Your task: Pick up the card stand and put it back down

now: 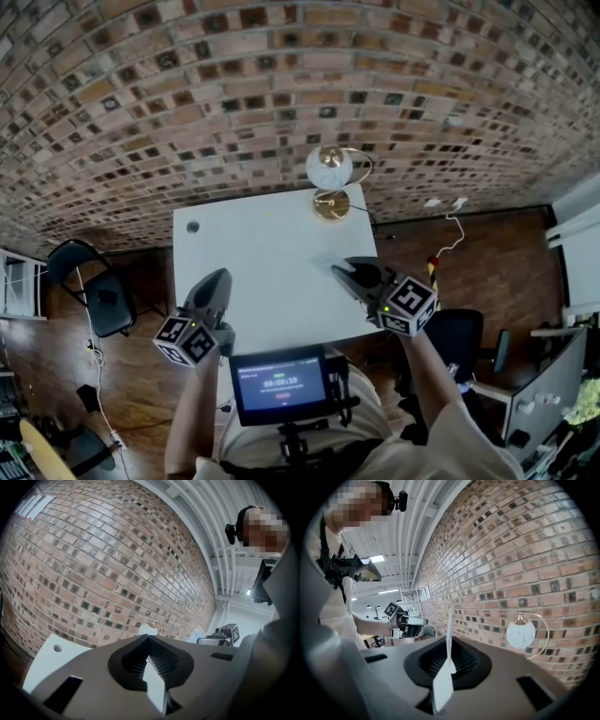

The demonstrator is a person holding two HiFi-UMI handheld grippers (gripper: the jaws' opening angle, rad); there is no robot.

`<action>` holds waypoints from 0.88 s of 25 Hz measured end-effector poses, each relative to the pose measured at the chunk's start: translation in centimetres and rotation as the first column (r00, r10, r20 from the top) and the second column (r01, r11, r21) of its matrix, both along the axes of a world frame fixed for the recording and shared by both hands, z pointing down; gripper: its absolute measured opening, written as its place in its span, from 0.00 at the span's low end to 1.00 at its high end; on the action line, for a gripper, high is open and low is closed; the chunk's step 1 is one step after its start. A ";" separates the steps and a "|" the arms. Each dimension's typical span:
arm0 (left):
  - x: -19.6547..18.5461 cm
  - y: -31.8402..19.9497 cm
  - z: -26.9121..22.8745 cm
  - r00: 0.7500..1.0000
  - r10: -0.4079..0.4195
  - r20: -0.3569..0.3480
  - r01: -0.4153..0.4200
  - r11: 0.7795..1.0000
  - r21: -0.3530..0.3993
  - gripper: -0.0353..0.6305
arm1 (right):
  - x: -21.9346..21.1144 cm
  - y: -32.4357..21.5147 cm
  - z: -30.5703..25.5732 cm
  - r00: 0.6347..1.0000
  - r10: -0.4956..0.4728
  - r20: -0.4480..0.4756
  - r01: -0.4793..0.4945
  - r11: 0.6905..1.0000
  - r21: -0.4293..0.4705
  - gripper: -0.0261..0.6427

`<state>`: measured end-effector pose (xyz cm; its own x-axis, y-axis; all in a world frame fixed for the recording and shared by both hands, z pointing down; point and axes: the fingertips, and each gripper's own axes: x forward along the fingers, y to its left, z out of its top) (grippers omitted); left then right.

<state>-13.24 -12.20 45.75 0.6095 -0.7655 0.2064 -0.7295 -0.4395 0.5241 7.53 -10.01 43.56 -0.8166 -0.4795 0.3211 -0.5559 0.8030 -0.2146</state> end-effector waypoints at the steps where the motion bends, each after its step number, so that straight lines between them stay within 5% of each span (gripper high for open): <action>1: 0.0 0.1 0.0 1.000 -0.001 0.002 0.001 1.000 -0.001 0.05 | 0.1 0.2 -0.1 1.000 0.001 0.001 -0.001 1.000 0.003 0.07; 6: 0.3 0.2 -0.1 1.000 0.003 -0.030 -0.003 1.000 -0.003 0.05 | 0.6 1.0 -0.3 1.000 0.010 0.008 -0.010 1.000 0.013 0.07; 11: -0.1 0.2 0.4 0.999 -0.036 0.023 0.036 0.999 -0.006 0.05 | 1.3 1.5 -0.5 0.999 0.032 0.009 -0.032 0.999 0.011 0.07; 22: 0.3 -0.6 0.9 0.998 -0.033 -0.048 0.032 0.999 -0.021 0.05 | 2.2 1.1 0.5 0.999 0.052 0.005 -0.052 0.999 -0.001 0.07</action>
<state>-12.93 -12.79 46.64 0.5941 -0.7808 0.1932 -0.7167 -0.4048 0.5678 9.70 -8.95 44.09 -0.7920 -0.5214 0.3177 -0.5962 0.7726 -0.2181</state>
